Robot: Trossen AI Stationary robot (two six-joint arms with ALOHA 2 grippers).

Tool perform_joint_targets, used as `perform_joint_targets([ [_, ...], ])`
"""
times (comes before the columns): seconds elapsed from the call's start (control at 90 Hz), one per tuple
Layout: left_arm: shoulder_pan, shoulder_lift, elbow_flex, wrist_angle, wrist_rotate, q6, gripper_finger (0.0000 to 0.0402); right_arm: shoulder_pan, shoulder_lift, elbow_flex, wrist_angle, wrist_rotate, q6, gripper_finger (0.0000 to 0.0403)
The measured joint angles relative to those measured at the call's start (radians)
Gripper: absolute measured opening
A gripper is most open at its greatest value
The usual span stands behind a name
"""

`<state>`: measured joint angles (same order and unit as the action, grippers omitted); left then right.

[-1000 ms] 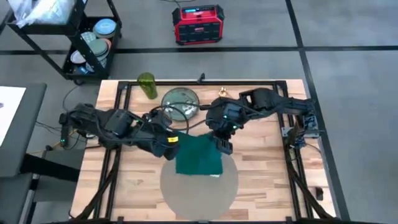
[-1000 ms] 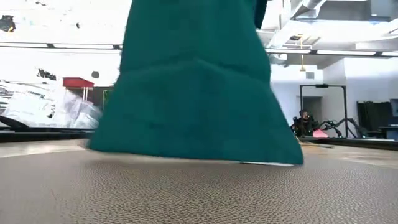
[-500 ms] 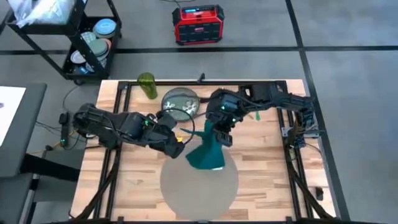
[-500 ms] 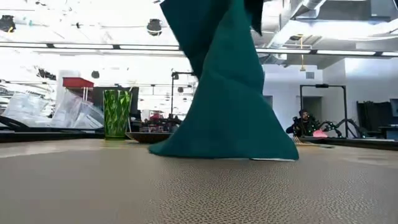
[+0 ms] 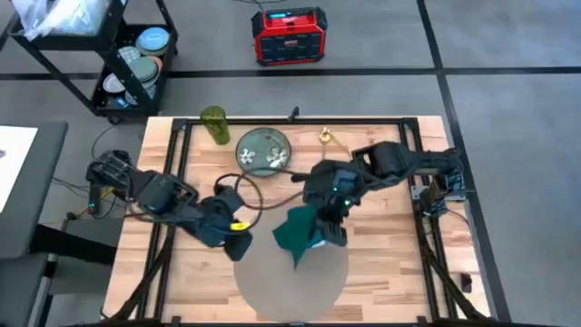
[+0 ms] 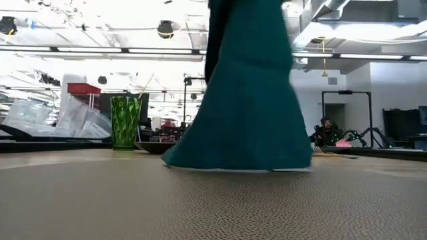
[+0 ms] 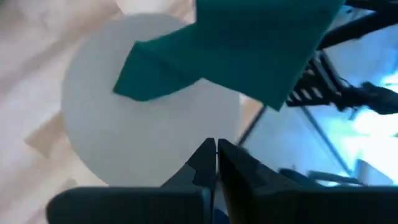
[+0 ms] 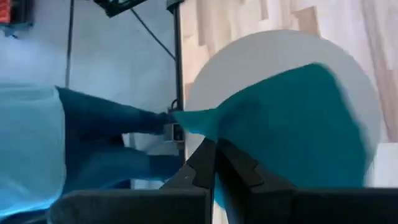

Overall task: Set table place
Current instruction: Fold the green napkin

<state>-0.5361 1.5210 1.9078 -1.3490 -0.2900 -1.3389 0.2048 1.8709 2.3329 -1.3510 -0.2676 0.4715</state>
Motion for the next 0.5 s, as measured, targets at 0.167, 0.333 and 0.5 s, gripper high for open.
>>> perform_joint_targets([
  [0.167, 0.036, -0.017, 0.001, -0.131, -0.001, 0.028, 0.0, -0.071, 0.0, 0.0, -0.02, 0.003, -0.119, 0.0],
  [0.333, 0.086, -0.016, 0.001, -0.164, -0.008, 0.119, 0.0, -0.201, 0.026, 0.001, -0.076, -0.013, -0.264, 0.0],
  [0.5, 0.125, -0.014, 0.0, -0.165, -0.029, 0.206, 0.0, -0.296, 0.112, 0.001, -0.101, -0.033, -0.399, 0.0],
])
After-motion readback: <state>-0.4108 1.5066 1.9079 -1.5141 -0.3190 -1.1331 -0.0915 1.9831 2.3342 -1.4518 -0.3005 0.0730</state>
